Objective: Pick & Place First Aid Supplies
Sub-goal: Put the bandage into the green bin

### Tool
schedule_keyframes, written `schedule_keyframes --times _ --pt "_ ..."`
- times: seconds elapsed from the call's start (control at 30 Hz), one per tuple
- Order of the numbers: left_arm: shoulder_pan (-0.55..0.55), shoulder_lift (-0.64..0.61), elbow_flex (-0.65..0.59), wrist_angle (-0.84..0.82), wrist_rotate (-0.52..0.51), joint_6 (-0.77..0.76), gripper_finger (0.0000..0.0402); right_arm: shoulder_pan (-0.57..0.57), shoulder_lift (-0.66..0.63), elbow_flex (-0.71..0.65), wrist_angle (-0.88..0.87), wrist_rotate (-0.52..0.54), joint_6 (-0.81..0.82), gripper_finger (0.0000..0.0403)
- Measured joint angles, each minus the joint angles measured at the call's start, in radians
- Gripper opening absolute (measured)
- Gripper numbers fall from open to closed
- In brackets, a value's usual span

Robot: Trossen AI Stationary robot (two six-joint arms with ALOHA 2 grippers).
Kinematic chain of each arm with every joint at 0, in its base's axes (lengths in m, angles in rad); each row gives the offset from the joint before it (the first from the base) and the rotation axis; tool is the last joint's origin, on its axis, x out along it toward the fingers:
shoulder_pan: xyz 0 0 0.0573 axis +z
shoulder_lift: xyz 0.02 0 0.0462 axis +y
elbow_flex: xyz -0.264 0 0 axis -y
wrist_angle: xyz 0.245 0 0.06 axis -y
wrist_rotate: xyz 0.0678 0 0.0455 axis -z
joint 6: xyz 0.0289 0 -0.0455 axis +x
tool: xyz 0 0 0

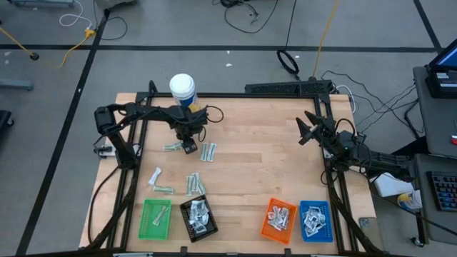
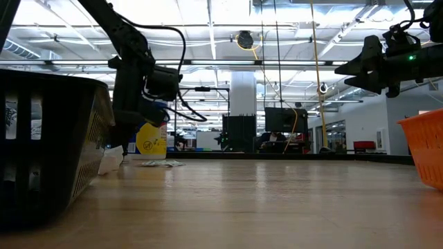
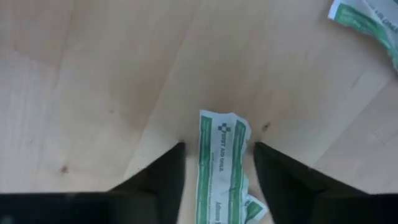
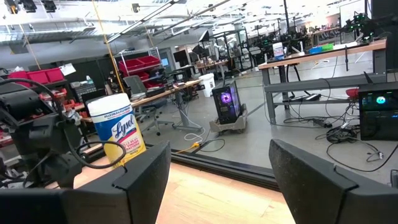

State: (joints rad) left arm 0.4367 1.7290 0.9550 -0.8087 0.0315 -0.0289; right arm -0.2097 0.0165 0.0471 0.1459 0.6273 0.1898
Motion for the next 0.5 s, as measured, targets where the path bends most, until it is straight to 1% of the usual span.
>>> schedule_keyframes --times 0.17,0.37,0.43,0.5 --pt "-0.001 0.001 0.0 0.011 0.0 -0.003 0.0111 0.0 0.0 0.0 0.0 0.0 0.0 0.0267" --pt "-0.001 0.001 0.0 0.017 -0.007 -0.007 0.0024 0.0 0.0 0.0 0.0 0.0 0.0 0.0267" --pt "-0.001 0.001 0.0 0.017 -0.022 -0.026 0.0007 0.0 0.0 0.0 0.0 0.0 0.0 0.0267" --pt "0.001 -0.01 -0.002 0.011 -0.025 -0.056 0.0007 0.0 0.0 0.0 0.0 0.0 0.0 0.0267"
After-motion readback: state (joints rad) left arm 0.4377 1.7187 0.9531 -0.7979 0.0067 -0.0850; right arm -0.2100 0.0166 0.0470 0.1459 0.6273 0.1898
